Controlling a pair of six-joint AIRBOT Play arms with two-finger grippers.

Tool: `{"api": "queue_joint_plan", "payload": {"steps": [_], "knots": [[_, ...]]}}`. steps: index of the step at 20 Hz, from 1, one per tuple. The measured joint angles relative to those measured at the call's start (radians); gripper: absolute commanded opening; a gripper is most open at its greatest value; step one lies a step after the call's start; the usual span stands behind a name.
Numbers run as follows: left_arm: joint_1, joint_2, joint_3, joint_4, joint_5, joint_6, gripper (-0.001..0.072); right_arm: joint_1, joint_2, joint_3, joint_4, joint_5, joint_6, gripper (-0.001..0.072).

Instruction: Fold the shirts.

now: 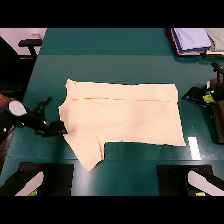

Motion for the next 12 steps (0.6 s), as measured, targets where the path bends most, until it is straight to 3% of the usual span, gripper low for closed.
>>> {"api": "queue_joint_plan", "payload": {"steps": [9,10,11,12], "knots": [[0.000,0.058,-0.219,-0.196,0.125,-0.004,0.0494,0.000,0.047,-0.023,0.001,-0.027,0.000,0.0451],[0.000,0.059,-0.227,-0.214,0.140,0.003,0.0421,0.000,0.047,-0.024,0.001,-0.029,0.000,0.0451],[0.000,0.059,-0.234,-0.233,0.159,0.012,0.0078,0.000,0.048,-0.024,0.001,-0.029,0.000,0.0451],[-0.001,0.057,-0.240,-0.233,0.173,0.026,0.0021,-0.001,0.048,-0.024,0.001,-0.027,0.000,0.0451]]}}
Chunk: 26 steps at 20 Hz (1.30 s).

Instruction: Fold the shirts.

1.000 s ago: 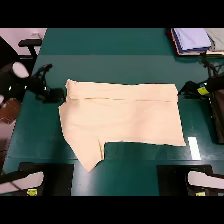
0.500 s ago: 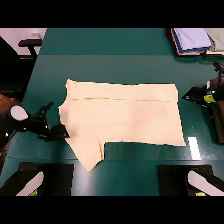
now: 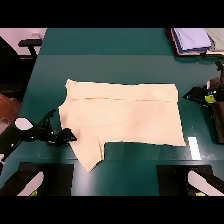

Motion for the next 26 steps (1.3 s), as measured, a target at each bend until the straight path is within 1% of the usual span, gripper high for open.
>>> {"api": "queue_joint_plan", "payload": {"steps": [3,6,8,12,13,15,16,17,18,19,20,21,23,26], "knots": [[0.000,0.002,0.004,-0.044,-0.014,0.046,0.0019,-0.023,0.001,-0.004,-0.005,0.048,0.000,0.0451],[0.000,0.016,0.034,-0.039,-0.055,0.069,0.0019,-0.089,0.007,-0.056,-0.024,0.127,0.000,0.0458],[0.000,0.031,0.056,-0.023,-0.078,0.074,0.0020,-0.148,0.019,-0.138,-0.072,0.173,0.000,0.0563],[0.000,0.043,0.083,-0.009,-0.096,0.080,0.0020,-0.275,0.035,-0.330,-0.130,0.215,0.000,0.0549],[0.000,0.045,0.085,-0.006,-0.096,0.081,0.0020,-0.296,0.031,-0.372,-0.134,0.219,0.000,0.0496],[0.000,0.047,0.089,-0.005,-0.095,0.082,0.0020,-0.321,0.009,-0.437,-0.116,0.218,0.000,0.0475],[0.000,0.047,0.090,-0.004,-0.095,0.082,0.0020,-0.328,-0.004,-0.459,-0.097,0.211,-0.001,0.0373],[0.000,0.047,0.091,-0.003,-0.095,0.083,0.0020,-0.334,-0.018,-0.476,-0.073,0.208,-0.002,0.0297],[0.000,0.047,0.091,-0.003,-0.095,0.083,0.0019,-0.336,-0.031,-0.488,-0.050,0.200,-0.008,0.0237],[0.000,0.048,0.093,-0.002,-0.097,0.083,0.0019,-0.337,-0.036,-0.494,-0.032,0.189,-0.014,0.0117],[0.000,0.048,0.097,0.000,-0.102,0.084,0.0018,-0.335,-0.037,-0.495,-0.021,0.169,-0.019,0.0032],[0.000,0.049,0.102,0.006,-0.114,0.084,0.0018,-0.328,-0.029,-0.492,-0.017,0.154,-0.027,0.0017],[0.000,0.070,0.122,0.033,-0.140,0.077,0.0017,-0.304,0.006,-0.475,-0.016,0.156,-0.036,0.0017],[0.000,0.167,0.149,0.111,-0.210,0.026,0.0018,-0.250,0.090,-0.441,-0.053,0.204,-0.043,0.0016]]}}
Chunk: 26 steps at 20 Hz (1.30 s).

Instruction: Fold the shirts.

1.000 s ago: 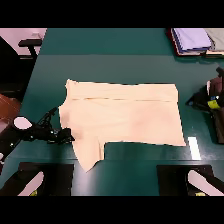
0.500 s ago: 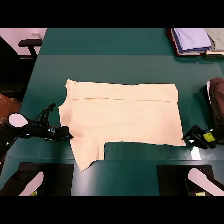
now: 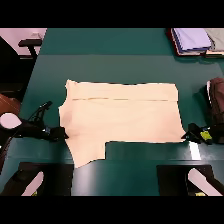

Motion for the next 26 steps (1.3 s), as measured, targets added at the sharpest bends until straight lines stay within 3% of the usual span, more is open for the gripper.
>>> {"api": "queue_joint_plan", "payload": {"steps": [5,8,13,19,23,24,25,26], "knots": [[0.000,0.170,0.033,0.052,-0.212,-0.089,0.0018,0.096,0.179,0.085,-0.116,0.131,0.016,0.0015],[0.000,0.193,0.089,0.060,-0.246,-0.118,0.0018,0.151,0.230,0.166,-0.158,0.161,0.043,0.0015],[0.000,0.056,0.195,0.067,-0.085,-0.078,0.0019,0.281,0.098,0.338,-0.184,0.089,0.066,0.0015],[0.000,-0.322,0.410,0.067,0.105,0.045,0.0020,0.372,-0.237,0.583,-0.183,-0.005,0.073,0.0017],[0.000,-0.537,0.556,0.068,0.175,0.084,0.0022,0.380,-0.424,0.734,-0.142,-0.028,0.074,0.0020],[-0.001,-0.578,0.582,0.067,0.190,0.090,0.0023,0.381,-0.465,0.768,-0.132,-0.029,0.074,0.0113],[-0.001,-0.610,0.601,0.068,0.204,0.093,0.0024,0.381,-0.498,0.798,-0.119,-0.032,0.074,0.0327],[0.000,-0.629,0.615,0.070,0.213,0.095,0.0024,0.381,-0.532,0.827,-0.105,-0.036,0.067,0.0414]]}}
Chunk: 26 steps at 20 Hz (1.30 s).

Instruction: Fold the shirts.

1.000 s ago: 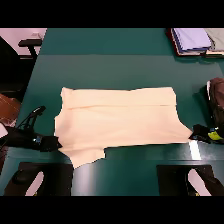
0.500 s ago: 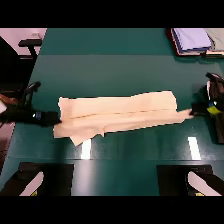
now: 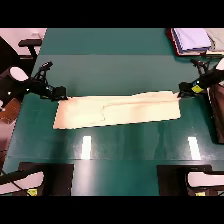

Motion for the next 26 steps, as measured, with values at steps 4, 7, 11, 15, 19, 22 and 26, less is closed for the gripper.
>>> {"api": "queue_joint_plan", "payload": {"steps": [4,7,11,15,19,22,26], "knots": [[0.000,-0.039,0.051,-0.001,0.022,0.005,0.0520,-0.017,-0.081,0.078,0.109,-0.001,-0.057,0.0472],[0.001,-0.045,0.095,-0.002,-0.002,0.005,0.0648,-0.066,-0.098,0.100,0.180,0.023,-0.094,0.0497],[0.001,-0.049,0.120,-0.007,-0.036,0.001,0.0133,-0.146,-0.105,0.084,0.220,0.089,-0.124,0.0600],[0.000,-0.049,0.126,-0.076,-0.059,0.001,0.0022,-0.220,-0.108,-0.041,0.244,0.095,-0.155,0.0598],[-0.062,-0.051,0.127,-0.135,-0.032,0.001,0.0021,-0.252,-0.108,-0.196,0.356,0.025,-0.216,0.0577],[-0.164,-0.064,0.127,-0.152,0.044,-0.032,0.0021,-0.223,-0.108,-0.263,0.425,-0.035,-0.246,0.0310],[-0.314,-0.119,0.132,-0.158,0.155,-0.071,0.0021,-0.152,-0.109,-0.275,0.471,-0.101,-0.282,0.0016]]}}
